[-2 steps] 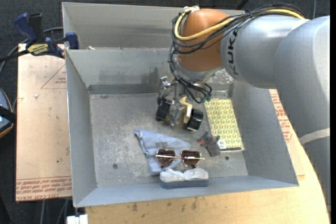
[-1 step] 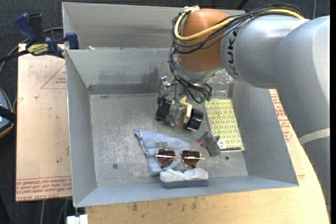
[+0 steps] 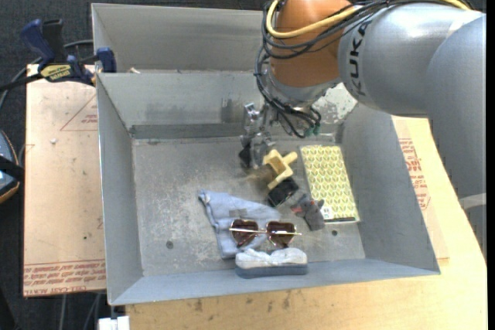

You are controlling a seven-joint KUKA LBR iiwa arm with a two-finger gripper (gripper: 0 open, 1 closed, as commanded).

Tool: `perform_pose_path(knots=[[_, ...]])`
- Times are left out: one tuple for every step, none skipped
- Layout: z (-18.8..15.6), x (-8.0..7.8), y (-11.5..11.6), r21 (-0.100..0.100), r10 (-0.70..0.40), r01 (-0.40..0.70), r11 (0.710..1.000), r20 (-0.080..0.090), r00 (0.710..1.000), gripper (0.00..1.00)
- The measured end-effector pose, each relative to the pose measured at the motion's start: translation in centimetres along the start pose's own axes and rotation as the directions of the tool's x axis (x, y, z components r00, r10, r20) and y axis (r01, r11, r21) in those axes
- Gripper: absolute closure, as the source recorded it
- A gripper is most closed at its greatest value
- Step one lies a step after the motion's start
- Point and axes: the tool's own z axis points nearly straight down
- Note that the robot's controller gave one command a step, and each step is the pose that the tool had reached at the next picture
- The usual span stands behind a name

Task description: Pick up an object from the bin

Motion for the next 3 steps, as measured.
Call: perform_pose_path(knots=[[3.0,-0.2,0.1,-0.004,0.001,-0.001,1.0,-0.003,1.0,1.0],[-4.3,-0.3,0.0,0.001,0.002,-0.002,1.0,0.002,1.0,1.0],[-0.9,-0.2,0.2,-0.004,0.003,-0.003,1.0,-0.01,1.0,1.0]])
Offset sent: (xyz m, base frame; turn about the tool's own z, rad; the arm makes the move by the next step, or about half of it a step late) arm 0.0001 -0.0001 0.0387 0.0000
